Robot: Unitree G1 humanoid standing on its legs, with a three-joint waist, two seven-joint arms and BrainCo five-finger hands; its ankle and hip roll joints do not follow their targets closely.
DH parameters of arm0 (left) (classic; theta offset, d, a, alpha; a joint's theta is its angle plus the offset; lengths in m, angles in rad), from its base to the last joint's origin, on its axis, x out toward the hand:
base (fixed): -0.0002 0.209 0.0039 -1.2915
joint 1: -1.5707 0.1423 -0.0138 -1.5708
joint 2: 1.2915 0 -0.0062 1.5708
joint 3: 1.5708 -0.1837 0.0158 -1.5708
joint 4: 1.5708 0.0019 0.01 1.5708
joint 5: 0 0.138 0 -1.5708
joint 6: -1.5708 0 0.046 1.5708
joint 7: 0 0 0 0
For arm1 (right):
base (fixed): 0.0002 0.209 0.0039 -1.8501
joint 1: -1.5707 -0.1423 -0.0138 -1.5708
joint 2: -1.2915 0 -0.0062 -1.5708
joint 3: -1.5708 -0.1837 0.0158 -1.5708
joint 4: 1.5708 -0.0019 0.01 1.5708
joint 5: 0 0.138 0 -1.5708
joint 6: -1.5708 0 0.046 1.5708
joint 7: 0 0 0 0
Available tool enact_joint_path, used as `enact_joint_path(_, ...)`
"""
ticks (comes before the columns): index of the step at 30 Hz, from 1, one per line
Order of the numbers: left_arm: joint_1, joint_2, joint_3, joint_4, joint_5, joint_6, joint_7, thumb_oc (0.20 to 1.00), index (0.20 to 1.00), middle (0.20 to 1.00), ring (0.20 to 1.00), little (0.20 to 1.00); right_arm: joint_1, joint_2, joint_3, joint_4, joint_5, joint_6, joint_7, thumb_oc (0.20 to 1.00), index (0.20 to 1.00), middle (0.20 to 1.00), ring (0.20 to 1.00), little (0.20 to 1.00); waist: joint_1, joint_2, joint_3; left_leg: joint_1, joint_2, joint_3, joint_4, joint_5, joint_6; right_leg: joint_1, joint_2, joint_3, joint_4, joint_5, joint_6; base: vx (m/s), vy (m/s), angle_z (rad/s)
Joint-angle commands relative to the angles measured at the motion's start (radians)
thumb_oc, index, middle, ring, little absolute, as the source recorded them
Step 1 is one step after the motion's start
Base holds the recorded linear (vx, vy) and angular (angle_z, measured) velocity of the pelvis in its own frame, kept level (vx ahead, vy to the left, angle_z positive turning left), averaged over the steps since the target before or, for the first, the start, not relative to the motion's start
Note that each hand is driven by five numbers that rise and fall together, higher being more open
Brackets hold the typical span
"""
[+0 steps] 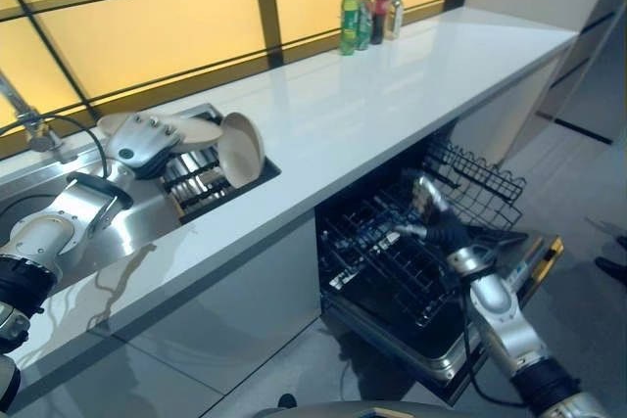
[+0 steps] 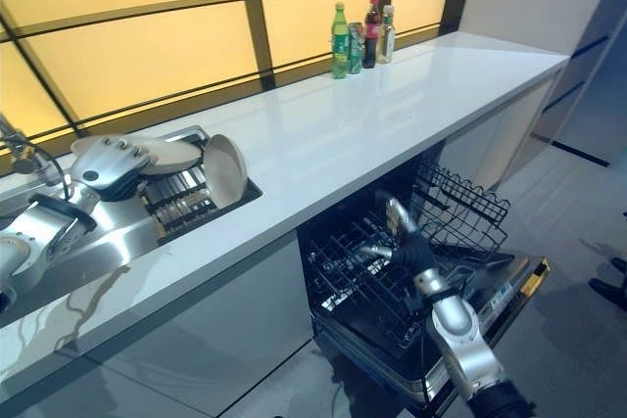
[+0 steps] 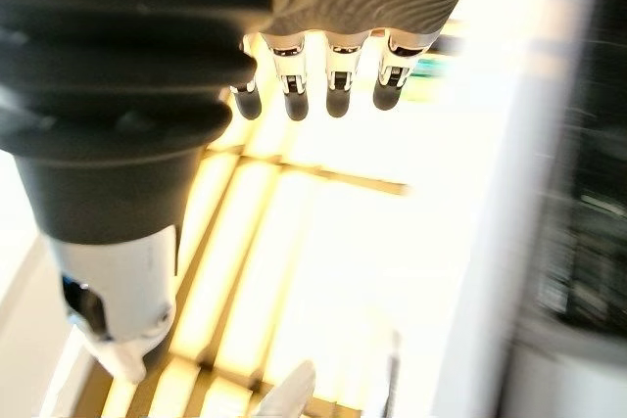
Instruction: Pick up plates and place into dishwasher.
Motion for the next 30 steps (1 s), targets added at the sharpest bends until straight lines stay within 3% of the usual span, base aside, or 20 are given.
enact_joint_path(1, -0.068, 0.003, 0.142, -0.129, -0.071, -0.044, 0.075, 0.200, 0.200, 0.200, 0.200, 0.200, -0.209, -0.088, 0.008, -0.084, -0.174, -0.033, -0.182, 1.000, 1.000, 1.000, 1.000, 1.000, 0.058, 0.020, 0.024, 0.028, -0.030, -0.024, 0.020, -0.166, -0.006, 0.025, -0.086, -0.021, 0.017, -0.123, 0.110, -0.01, -0.090, 0.11)
enact_joint_path(6, -0.072, -0.096, 0.175, -0.275, -0.178, -0.176, 0.018, 0.200, 0.200, 0.200, 0.200, 0.200, -0.360, -0.132, 0.031, -0.072, -0.235, 0.031, -0.202, 1.000, 1.000, 1.000, 1.000, 1.000, 0.091, -0.002, 0.007, 0.020, -0.030, -0.062, 0.022, -0.162, -0.008, 0.033, -0.080, -0.038, 0.017, -0.129, 0.099, 0.00, -0.084, 0.18)
enact_joint_path(12, -0.153, -0.172, 0.104, -0.311, -0.339, -0.317, -0.088, 0.200, 0.200, 0.200, 0.200, 0.200, -0.498, -0.153, 0.101, -0.027, -0.291, 0.103, -0.200, 1.000, 1.000, 1.000, 1.000, 1.000, 0.106, -0.017, -0.008, 0.020, -0.028, -0.082, 0.025, -0.162, -0.010, 0.042, -0.074, -0.042, 0.017, -0.134, 0.091, 0.01, -0.046, 0.14)
enact_joint_path(17, -0.217, -0.219, 0.035, -0.299, -0.517, -0.354, -0.182, 0.200, 0.200, 0.200, 0.200, 0.200, -0.597, -0.187, 0.172, 0.031, -0.385, 0.154, -0.215, 1.000, 1.000, 1.000, 1.000, 1.000, 0.111, -0.027, -0.021, 0.022, -0.030, -0.087, 0.025, -0.161, -0.008, 0.043, -0.071, -0.042, 0.016, -0.132, 0.092, 0.02, -0.023, 0.10)
enact_joint_path(20, -0.241, -0.239, 0.012, -0.288, -0.555, -0.372, -0.202, 0.200, 0.200, 0.200, 0.200, 0.200, -0.645, -0.210, 0.205, 0.048, -0.435, 0.182, -0.237, 1.000, 1.000, 1.000, 1.000, 1.000, 0.110, -0.030, -0.024, 0.024, -0.030, -0.084, 0.025, -0.161, -0.007, 0.044, -0.071, -0.039, 0.017, -0.131, 0.092, 0.00, 0.000, 0.00)
enact_joint_path(30, -0.285, -0.287, -0.040, -0.285, -0.642, -0.413, -0.249, 0.200, 0.200, 0.200, 0.200, 0.200, -0.732, -0.210, 0.295, 0.084, -0.380, 0.192, -0.142, 1.000, 1.000, 1.000, 1.000, 1.000, 0.116, -0.040, -0.032, 0.026, -0.034, -0.093, 0.024, -0.162, -0.004, 0.045, -0.069, -0.035, 0.015, -0.133, 0.090, 0.00, 0.000, 0.00)
